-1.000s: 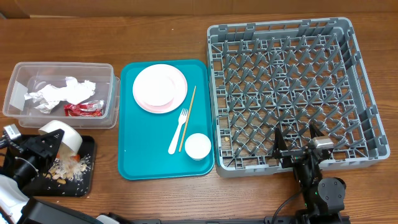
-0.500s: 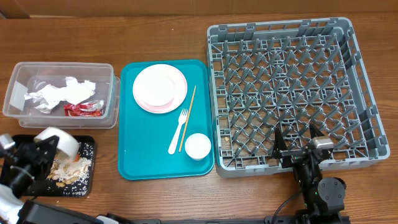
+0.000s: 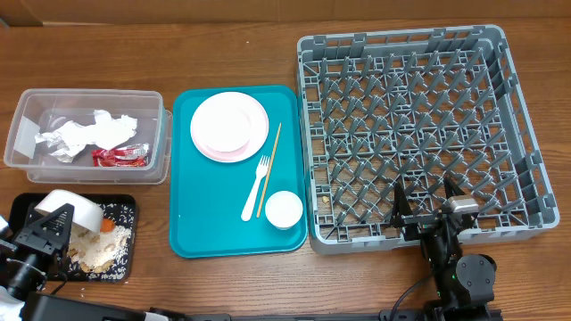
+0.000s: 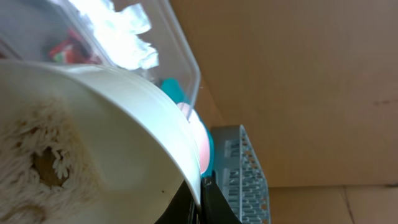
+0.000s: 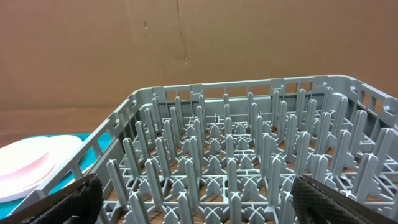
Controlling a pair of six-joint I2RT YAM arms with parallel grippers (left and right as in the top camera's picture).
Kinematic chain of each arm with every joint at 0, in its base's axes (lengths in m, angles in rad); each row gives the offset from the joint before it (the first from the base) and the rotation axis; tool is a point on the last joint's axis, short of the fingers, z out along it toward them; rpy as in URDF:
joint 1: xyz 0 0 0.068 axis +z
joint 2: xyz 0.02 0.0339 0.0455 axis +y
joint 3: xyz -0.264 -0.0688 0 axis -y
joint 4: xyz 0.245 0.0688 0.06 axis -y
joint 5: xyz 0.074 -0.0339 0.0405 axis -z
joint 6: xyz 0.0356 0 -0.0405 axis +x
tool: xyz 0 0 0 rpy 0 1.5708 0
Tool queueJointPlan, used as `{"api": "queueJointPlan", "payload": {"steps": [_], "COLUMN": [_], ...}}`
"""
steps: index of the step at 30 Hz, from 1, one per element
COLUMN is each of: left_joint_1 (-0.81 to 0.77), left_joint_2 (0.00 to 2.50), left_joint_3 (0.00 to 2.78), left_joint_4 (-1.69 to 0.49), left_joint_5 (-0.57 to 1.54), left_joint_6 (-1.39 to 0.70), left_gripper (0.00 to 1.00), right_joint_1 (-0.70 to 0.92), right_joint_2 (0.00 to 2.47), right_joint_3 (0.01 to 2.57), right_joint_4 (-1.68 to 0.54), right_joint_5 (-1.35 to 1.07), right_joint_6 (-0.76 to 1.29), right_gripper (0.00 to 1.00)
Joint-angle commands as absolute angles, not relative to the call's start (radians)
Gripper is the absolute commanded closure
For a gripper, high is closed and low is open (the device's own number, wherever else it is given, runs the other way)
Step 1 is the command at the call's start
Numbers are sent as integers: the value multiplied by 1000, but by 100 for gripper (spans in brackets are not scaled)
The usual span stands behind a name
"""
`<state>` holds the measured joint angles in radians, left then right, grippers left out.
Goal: Sort waste into correct bins and load items into the dishwasher
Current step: 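Tilt the bowl to dump peanuts and rice onto the black tray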
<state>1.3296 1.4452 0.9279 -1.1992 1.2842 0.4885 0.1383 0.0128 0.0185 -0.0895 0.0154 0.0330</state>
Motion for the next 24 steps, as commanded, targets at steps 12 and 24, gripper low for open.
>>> {"api": "queueJointPlan", "payload": {"steps": [12,24], "left_joint_1": [1335,1335], "left_joint_2": [1424,1425], "left_joint_3": [922,922], "left_joint_4": [-1354,-1330], "left_joint_5": [1454,1458], "left_joint_6": [696,714], "left_gripper": [96,96], "right_joint_1": [141,141], "right_joint_2": [5,5], "right_joint_3": [8,8], "right_joint_4": [-81,-81], "right_joint_5": [24,24], "right_joint_6": [33,33], "right_gripper": [0,0]}}
